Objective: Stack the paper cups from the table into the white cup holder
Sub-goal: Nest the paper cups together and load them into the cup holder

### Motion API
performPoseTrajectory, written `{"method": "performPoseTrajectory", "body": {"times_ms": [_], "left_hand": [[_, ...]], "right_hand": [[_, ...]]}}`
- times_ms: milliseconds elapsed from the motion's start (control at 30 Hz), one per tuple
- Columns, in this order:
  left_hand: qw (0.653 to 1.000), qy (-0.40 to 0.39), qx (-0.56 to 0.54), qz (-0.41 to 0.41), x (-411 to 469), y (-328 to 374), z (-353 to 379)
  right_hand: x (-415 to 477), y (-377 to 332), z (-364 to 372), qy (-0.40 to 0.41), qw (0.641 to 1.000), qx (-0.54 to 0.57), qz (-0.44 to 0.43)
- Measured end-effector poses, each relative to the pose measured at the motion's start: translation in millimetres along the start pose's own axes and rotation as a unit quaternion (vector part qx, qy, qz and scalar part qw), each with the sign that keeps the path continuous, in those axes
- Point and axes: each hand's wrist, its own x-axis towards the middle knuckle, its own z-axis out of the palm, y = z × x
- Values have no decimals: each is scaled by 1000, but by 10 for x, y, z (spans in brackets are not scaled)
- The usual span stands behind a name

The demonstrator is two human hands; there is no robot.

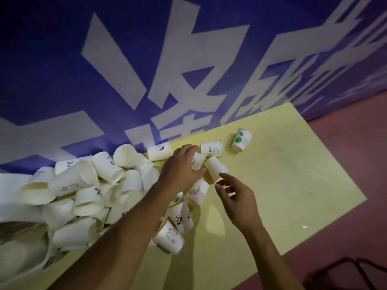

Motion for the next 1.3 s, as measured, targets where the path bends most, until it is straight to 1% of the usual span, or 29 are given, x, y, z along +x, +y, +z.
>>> {"method": "performPoseTrajectory", "body": {"times_ms": [200, 367, 500, 567, 633, 733, 800, 900, 967, 1033, 1100, 1167, 1233, 1267, 1300], "left_hand": [[989, -75, 118, 41, 924, 312, 404], [970, -128, 205, 23, 1461, 371, 783], [964, -158, 213, 6, 1640, 339, 949], [970, -154, 187, -2, 1664, 336, 944], [982, -127, 138, -14, 1660, 355, 869], [997, -56, -15, -44, 1526, 427, 674], [990, -7, -134, -46, 1368, 473, 532], [964, 37, -257, -52, 1095, 455, 340], [955, 41, -285, -64, 941, 392, 244], [955, 43, -287, -68, 821, 324, 172], [955, 50, -285, -72, 701, 249, 101], [955, 57, -279, -79, 590, 169, 30], [955, 69, -274, -85, 483, 89, -33], [956, 76, -271, -84, 418, 49, -76], [957, 82, -266, -82, 345, 14, -122]], "right_hand": [[348, 355, -287, 23, 999, 13, 40], [604, 602, -469, 55, 995, 18, 81], [808, 744, -594, 77, 991, 21, 106], [919, 754, -635, 81, 991, 16, 110], [1088, 752, -657, 89, 989, 3, 119], [1491, 729, -662, 126, 981, -15, 144], [1864, 755, -635, 139, 974, -28, 178], [2416, 777, -563, 116, 954, 3, 276], [2629, 764, -498, 82, 940, 24, 330], [2731, 812, -438, 60, 931, 49, 357], [2760, 870, -388, 66, 919, 68, 382], [2727, 864, -362, 74, 916, 71, 388], [2634, 783, -354, 88, 931, 48, 350], [2530, 692, -348, 103, 947, 28, 302], [2380, 568, -348, 117, 965, 10, 235]]}}
